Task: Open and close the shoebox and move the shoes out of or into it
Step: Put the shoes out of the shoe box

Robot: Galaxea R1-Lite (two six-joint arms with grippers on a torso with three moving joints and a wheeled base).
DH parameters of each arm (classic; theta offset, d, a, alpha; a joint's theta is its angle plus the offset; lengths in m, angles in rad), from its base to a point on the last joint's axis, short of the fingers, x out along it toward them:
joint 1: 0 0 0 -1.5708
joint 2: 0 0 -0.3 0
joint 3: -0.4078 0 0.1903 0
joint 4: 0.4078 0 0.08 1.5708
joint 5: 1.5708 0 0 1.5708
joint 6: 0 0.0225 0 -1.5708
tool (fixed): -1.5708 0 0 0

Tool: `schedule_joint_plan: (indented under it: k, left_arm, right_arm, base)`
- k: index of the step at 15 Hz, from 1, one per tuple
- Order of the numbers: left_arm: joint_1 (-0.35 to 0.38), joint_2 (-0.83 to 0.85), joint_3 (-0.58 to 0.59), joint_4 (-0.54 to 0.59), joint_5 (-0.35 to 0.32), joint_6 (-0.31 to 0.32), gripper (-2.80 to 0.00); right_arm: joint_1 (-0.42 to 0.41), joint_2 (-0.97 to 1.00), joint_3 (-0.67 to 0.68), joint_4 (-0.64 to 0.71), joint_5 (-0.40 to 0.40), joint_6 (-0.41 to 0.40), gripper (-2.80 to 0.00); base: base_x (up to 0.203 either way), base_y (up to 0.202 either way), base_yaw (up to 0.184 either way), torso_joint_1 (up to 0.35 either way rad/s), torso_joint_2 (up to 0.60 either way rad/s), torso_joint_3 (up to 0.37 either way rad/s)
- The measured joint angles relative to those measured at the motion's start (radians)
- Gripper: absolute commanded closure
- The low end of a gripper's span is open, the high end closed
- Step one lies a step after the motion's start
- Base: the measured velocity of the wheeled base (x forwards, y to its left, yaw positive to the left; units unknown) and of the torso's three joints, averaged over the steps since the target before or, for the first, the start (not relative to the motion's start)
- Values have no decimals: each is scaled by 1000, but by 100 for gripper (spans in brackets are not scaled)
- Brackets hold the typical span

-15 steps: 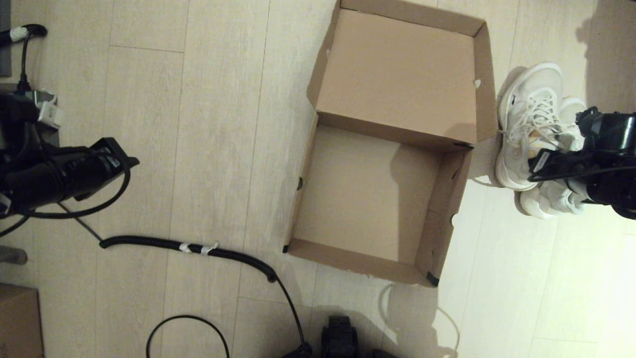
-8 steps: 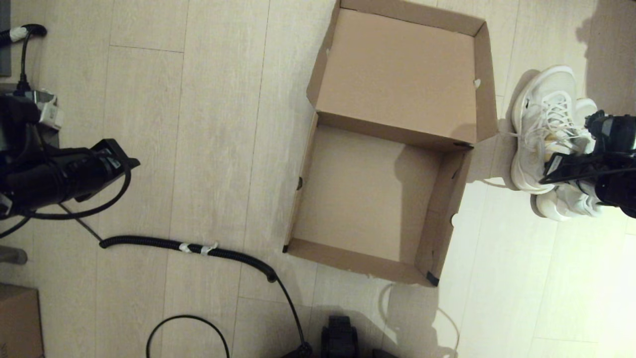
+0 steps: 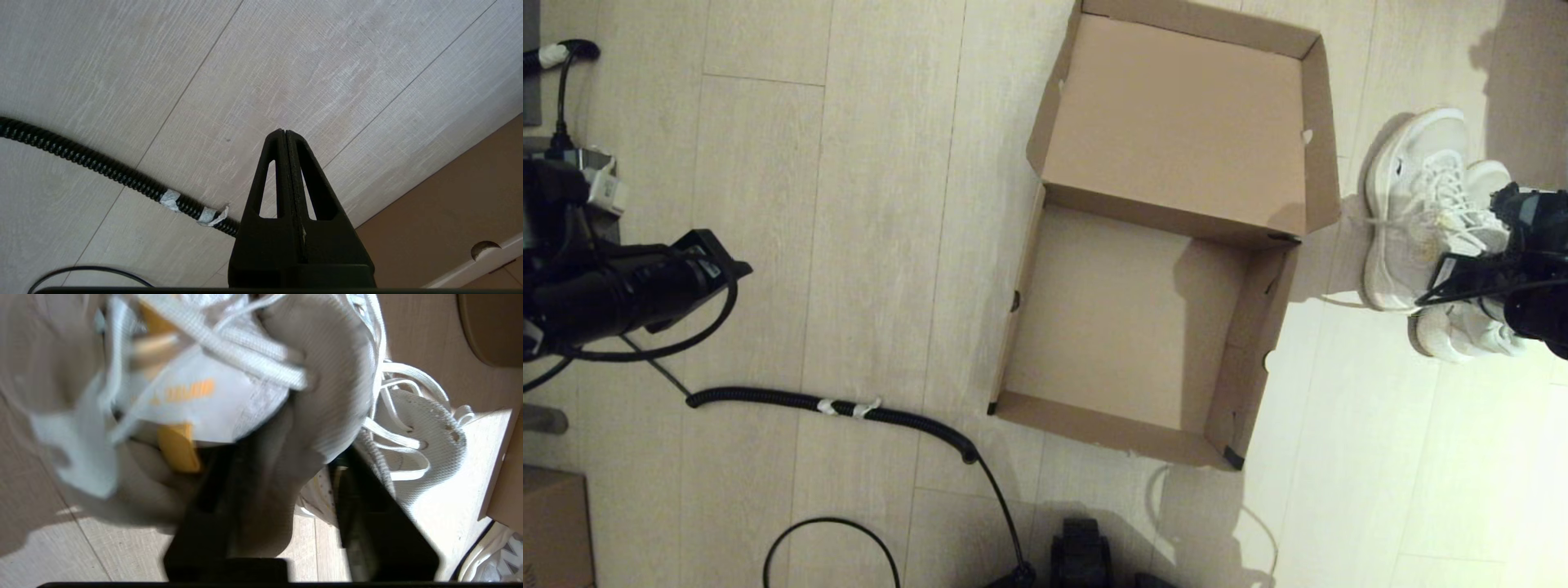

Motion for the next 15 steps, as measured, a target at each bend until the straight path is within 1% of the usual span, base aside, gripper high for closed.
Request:
schedule_joint_plan:
  k: [2, 3, 5, 7, 10, 12, 14, 15]
  left_arm:
    - [-2, 4, 0, 0, -5, 0, 0]
    - [-10, 7, 0, 1, -20, 0, 0]
    - [-47, 15, 1, 2, -46, 2, 0]
    - [-121, 31, 3, 4, -50, 2, 0]
    - [-266, 66, 10, 3, -46, 3, 0]
    - [-350, 111, 14, 1, -36, 2, 0]
    - [-396, 176, 7, -22, -16, 2, 0]
    - [-410, 215, -4, -59, -8, 2, 0]
  right_arm:
    - [0, 1, 6, 0, -8, 0, -280]
    - [0, 1, 8, -1, -20, -1, -280]
    - [1, -13, 16, 1, -26, -8, -280]
    - [9, -52, 26, 6, -31, -23, -280]
    - [25, -121, 61, 7, -55, -62, -280]
    - [32, -154, 89, 6, -62, -67, -280]
    - [40, -180, 112, 7, -60, -69, -280]
    - [50, -193, 118, 9, -56, -74, 0]
  base:
    - [0, 0, 0, 0, 0, 0]
    - [0, 0, 0, 0, 0, 0]
    - [0, 0, 0, 0, 0, 0]
    - [0, 0, 0, 0, 0, 0]
    - [0, 0, 0, 0, 0, 0]
    - [0, 0, 0, 0, 0, 0]
    - [0, 0, 0, 0, 0, 0]
    - [0, 0, 0, 0, 0, 0]
